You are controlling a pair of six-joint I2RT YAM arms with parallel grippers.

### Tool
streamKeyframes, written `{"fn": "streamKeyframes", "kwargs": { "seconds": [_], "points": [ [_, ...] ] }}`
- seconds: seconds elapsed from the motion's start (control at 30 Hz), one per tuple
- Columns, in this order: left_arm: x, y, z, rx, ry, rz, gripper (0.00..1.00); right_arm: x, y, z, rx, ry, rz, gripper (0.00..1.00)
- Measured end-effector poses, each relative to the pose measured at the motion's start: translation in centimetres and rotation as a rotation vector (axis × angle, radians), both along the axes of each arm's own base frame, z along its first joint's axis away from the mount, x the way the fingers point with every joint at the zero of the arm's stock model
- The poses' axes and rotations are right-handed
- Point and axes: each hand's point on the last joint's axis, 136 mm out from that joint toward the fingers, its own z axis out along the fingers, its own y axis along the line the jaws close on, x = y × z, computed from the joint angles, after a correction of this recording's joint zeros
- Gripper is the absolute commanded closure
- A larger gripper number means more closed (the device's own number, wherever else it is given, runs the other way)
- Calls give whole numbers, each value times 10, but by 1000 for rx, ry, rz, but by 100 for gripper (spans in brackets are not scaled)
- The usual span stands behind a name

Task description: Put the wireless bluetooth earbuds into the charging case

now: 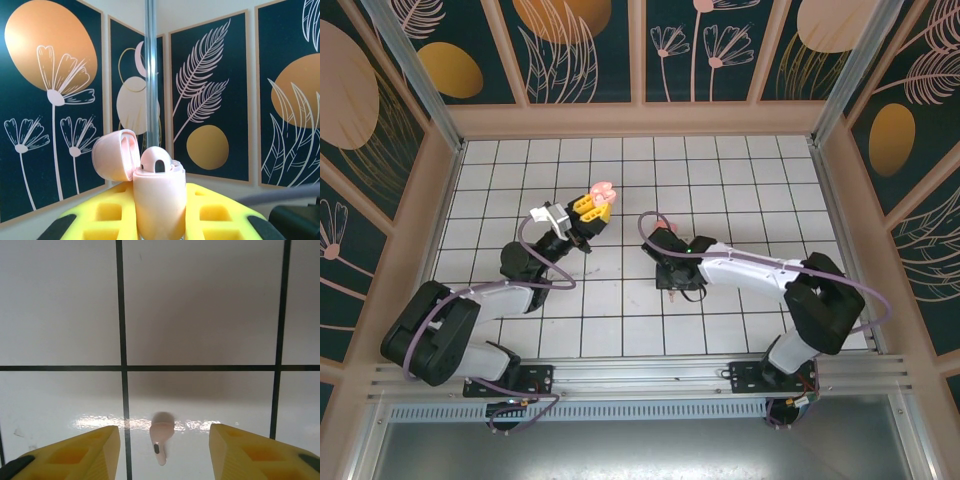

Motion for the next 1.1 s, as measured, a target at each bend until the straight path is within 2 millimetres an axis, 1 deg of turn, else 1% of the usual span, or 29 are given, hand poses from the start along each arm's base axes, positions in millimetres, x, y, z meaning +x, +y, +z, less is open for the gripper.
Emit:
{"fn": "streamKeyframes", "kwargs": {
  "seconds": [0.33, 0.5, 0.7, 1.1],
  "points": [
    [0, 1, -2, 0, 6, 6, 100, -1, 4, -29, -35, 44, -6, 63],
    [0, 1, -2, 0, 7, 6, 100, -2, 7, -38, -31, 60, -3, 65],
    [0, 1, -3, 1, 8, 6, 100, -2, 8, -39, -29, 59, -2, 67],
    [0, 1, -3, 1, 6, 7, 100, -3, 8, -40, -35, 33, -2, 65]
  ]
}}
